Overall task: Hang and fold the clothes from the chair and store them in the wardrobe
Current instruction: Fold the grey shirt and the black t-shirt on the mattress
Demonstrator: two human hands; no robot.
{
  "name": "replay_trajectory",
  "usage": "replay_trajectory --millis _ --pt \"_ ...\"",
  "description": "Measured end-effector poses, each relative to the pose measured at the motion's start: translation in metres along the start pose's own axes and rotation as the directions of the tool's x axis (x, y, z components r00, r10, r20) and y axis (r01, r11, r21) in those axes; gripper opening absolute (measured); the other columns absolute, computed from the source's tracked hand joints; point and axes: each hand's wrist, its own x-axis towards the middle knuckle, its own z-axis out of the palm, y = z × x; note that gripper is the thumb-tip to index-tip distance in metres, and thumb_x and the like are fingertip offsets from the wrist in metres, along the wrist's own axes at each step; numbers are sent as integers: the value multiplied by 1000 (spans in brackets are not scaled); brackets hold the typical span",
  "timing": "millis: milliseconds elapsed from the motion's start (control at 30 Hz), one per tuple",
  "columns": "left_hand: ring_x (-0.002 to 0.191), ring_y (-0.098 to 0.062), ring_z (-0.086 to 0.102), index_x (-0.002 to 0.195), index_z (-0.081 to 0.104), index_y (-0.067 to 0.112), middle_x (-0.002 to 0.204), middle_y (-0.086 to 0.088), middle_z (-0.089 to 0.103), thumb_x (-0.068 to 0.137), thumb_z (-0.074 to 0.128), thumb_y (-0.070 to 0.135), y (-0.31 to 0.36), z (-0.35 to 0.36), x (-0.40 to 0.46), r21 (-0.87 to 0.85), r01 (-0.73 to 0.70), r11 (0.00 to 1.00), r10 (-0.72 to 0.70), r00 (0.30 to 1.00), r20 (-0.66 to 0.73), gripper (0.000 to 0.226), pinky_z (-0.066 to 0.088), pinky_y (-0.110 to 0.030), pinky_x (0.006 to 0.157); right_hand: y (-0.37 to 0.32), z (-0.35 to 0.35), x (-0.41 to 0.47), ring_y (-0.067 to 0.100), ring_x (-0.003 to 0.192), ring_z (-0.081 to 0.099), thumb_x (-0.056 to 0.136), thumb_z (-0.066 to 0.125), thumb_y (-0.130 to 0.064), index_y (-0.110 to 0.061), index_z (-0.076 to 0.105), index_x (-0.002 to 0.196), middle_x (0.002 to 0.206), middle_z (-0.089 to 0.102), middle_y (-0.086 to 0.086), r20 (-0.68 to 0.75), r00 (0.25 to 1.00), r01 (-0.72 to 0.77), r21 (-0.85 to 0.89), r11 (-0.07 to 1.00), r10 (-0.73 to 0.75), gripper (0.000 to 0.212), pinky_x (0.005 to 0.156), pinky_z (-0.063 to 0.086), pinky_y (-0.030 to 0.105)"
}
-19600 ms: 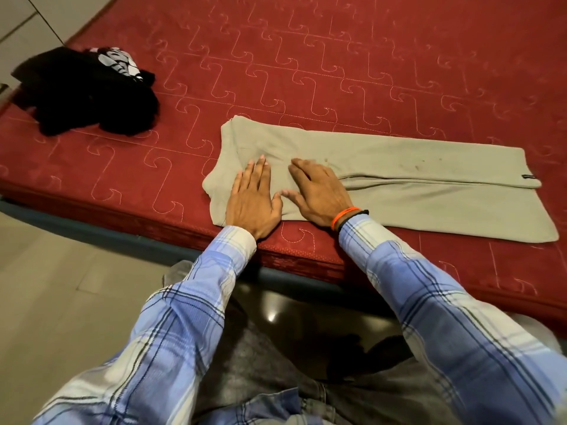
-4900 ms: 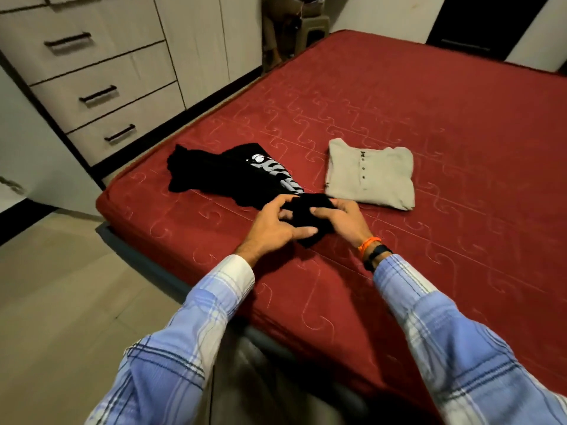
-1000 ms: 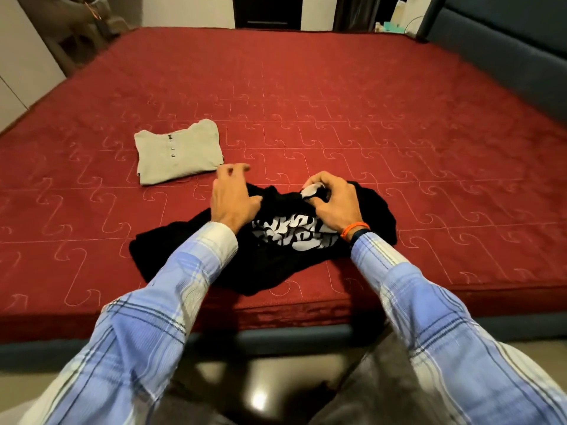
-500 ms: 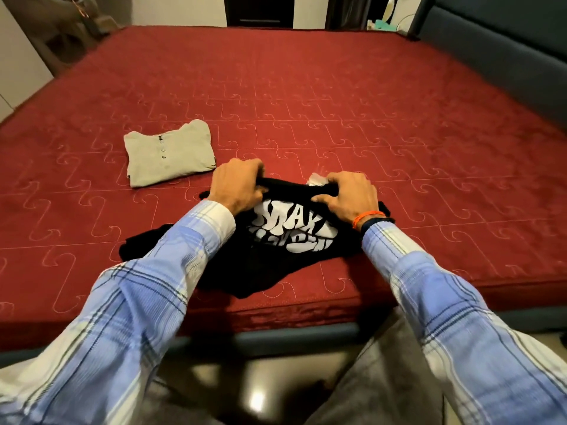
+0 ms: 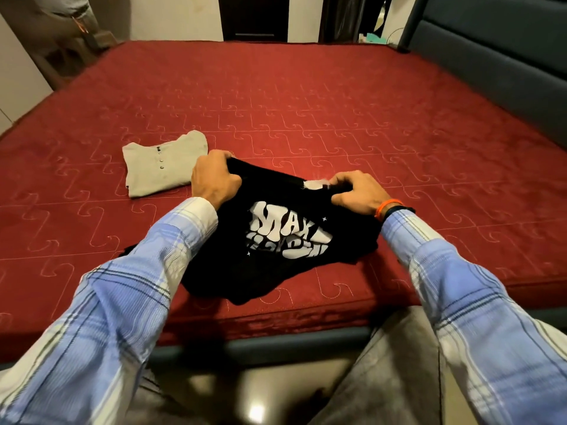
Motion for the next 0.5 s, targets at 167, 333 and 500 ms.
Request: replay_trajectory --millis 167,333,500 --pt "105 -38 62 115 69 14 111 -19 68 77 55 -1 -1 0 0 -2 13 1000 -13 1000 28 43 49 -37 96 6 -7 6 25 84 64 74 60 -7 -21 60 86 84 65 3 -110 993 -59 -149 987 42 18 74 51 29" --pt "104 -39 62 114 68 16 110 -18 68 82 72 18 0 -1 5 63 -27 998 29 999 -37 33 51 -42 93 7 -10 7 28 82 63 67 64 -12 -25 53 87 86 67 3 -257 966 -58 -188 980 8 26 78 53 34" --pt "98 -38 64 105 71 13 101 -17 71 79 77 30 0 -6 6 39 -5 999 10 992 -126 31 53 -42 88 15 -15 6 27 91 64 71 77 -17 -22 62 95 96 69 6 -349 932 -139 -87 986 101 29 85 54 33"
